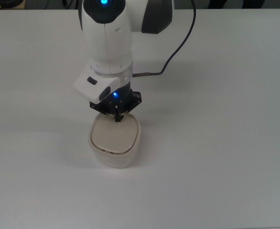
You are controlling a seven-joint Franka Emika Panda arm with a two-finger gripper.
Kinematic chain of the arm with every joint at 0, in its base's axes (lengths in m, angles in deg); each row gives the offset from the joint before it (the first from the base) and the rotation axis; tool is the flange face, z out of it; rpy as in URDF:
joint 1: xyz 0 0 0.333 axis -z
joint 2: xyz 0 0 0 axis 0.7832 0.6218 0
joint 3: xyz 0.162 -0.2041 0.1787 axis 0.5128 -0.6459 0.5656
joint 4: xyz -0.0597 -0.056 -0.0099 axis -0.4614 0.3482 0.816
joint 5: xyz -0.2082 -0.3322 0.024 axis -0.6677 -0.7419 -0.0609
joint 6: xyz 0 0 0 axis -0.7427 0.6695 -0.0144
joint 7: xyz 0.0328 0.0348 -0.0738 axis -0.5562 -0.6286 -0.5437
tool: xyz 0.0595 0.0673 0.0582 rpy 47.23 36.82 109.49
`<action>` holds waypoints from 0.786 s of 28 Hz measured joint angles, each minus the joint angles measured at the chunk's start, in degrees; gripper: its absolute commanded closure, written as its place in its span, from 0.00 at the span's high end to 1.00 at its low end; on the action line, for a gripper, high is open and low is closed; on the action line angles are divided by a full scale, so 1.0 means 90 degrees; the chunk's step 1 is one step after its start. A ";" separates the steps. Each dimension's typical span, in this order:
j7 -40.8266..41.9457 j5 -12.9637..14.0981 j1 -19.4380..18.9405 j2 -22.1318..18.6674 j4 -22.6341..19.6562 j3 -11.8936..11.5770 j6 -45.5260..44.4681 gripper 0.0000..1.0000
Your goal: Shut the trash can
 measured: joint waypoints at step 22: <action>-0.0002 0.0149 0.0061 -0.0527 0.0140 -0.0050 -0.0742 0.94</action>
